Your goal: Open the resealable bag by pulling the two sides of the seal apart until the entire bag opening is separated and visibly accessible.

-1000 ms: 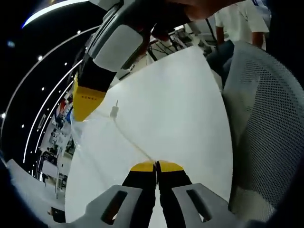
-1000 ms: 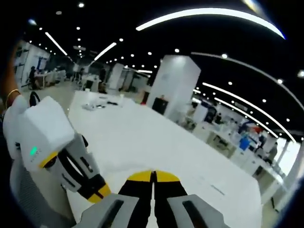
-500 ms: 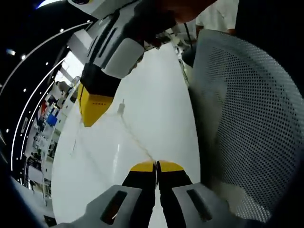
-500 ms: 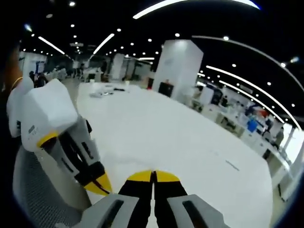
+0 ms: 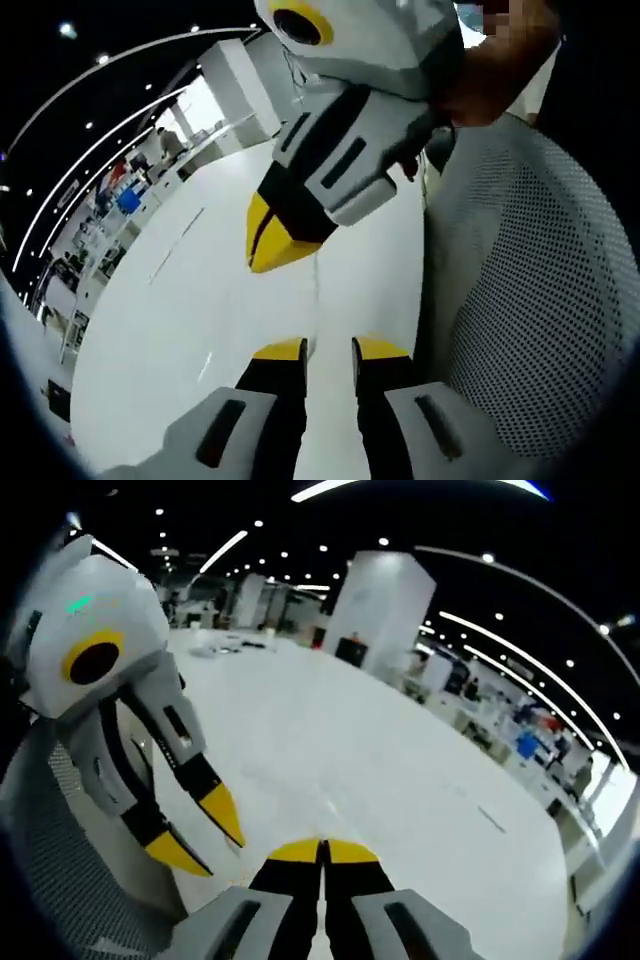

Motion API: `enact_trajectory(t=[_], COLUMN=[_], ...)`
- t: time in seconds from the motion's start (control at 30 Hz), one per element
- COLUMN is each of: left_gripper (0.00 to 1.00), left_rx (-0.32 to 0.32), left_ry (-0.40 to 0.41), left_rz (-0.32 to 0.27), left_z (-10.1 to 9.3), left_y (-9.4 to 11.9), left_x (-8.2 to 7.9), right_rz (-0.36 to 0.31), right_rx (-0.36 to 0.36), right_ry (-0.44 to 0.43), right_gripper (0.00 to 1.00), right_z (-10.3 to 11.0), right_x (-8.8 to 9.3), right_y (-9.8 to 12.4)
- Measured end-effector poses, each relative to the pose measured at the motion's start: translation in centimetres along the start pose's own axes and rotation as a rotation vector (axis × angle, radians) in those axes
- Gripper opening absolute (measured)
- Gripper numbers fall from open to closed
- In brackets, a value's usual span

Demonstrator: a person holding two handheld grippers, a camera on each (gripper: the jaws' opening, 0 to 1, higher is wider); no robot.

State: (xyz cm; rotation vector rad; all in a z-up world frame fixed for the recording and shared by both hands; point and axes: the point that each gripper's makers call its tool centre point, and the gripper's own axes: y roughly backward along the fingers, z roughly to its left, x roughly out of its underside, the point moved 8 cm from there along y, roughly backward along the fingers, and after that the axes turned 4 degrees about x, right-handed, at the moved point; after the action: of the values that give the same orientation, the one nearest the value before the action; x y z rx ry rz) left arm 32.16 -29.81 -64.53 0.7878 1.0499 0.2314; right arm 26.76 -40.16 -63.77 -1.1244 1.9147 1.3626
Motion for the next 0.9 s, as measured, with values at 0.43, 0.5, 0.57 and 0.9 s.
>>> enact_trajectory(t=[0.43, 0.5, 0.57, 0.9], left_gripper=[0.24, 0.26, 0.26, 0.44], left_rx=[-0.082, -0.115, -0.131, -0.186], left_ry=[0.141, 0.160, 0.185, 0.266], left_rz=[-0.022, -0.037, -0.035, -0.059], left_z=[1.0, 1.3, 1.6, 2.8], left_y=[2.8, 3.2, 3.6, 5.1], left_x=[1.7, 2.2, 2.7, 4.2], right_rz=[0.036, 0.041, 0.044, 0.064], right_rx=[0.078, 0.093, 0.105, 0.125], right_ry=[0.008, 0.013, 0.026, 0.082], right_gripper=[0.00, 0.00, 0.00, 0.00], right_z=[-2.8, -3.5, -4.2, -6.6], right_x=[0.7, 0.7, 0.7, 0.7], right_y=[-1.6, -1.9, -2.2, -4.0])
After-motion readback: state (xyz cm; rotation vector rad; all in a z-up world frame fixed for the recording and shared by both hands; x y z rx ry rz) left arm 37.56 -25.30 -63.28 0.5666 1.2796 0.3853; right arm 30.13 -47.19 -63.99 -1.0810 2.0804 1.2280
